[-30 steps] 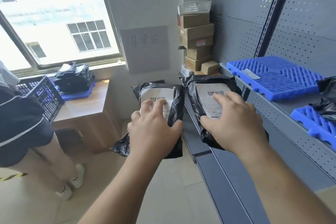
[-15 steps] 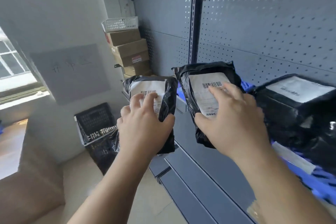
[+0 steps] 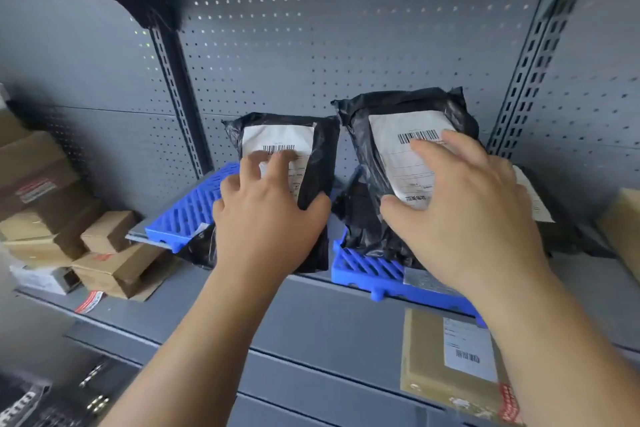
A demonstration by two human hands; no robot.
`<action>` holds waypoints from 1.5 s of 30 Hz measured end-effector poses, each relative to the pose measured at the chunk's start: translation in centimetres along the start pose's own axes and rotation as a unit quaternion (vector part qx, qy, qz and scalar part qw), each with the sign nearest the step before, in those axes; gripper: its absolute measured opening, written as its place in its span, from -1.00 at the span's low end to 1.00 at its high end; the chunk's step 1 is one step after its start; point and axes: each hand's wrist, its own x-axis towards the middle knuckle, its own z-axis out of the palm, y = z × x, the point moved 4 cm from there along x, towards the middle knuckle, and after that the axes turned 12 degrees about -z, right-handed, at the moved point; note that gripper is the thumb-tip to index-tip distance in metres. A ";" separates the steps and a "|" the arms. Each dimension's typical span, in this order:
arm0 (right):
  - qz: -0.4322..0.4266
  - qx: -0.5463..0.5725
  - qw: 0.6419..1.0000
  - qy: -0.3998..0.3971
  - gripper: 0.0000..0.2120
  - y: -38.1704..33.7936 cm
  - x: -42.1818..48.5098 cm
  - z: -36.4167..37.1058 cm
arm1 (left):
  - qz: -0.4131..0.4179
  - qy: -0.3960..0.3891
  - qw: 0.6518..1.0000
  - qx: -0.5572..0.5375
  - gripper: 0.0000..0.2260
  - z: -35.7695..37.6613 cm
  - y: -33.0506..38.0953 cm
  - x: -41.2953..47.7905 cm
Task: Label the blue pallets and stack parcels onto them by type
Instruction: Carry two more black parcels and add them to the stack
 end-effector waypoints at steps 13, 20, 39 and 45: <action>0.150 -0.063 0.987 -0.016 -0.35 9.1 0.1 -1.8 | 0.107 -0.073 0.991 -0.019 -0.42 5.2 9.7 1.5; 0.196 -0.078 0.976 -0.062 -0.39 12.7 2.3 -1.3 | 0.110 -0.094 0.989 0.023 -0.38 7.3 12.7 1.9; 0.217 -0.074 0.971 -0.065 -0.31 11.7 4.5 0.6 | 0.146 -0.141 0.979 -0.006 -0.31 8.7 13.2 3.4; 0.228 -0.081 0.969 -0.053 -0.37 10.3 3.5 0.4 | 0.168 -0.135 0.976 -0.024 -0.36 7.9 12.6 3.2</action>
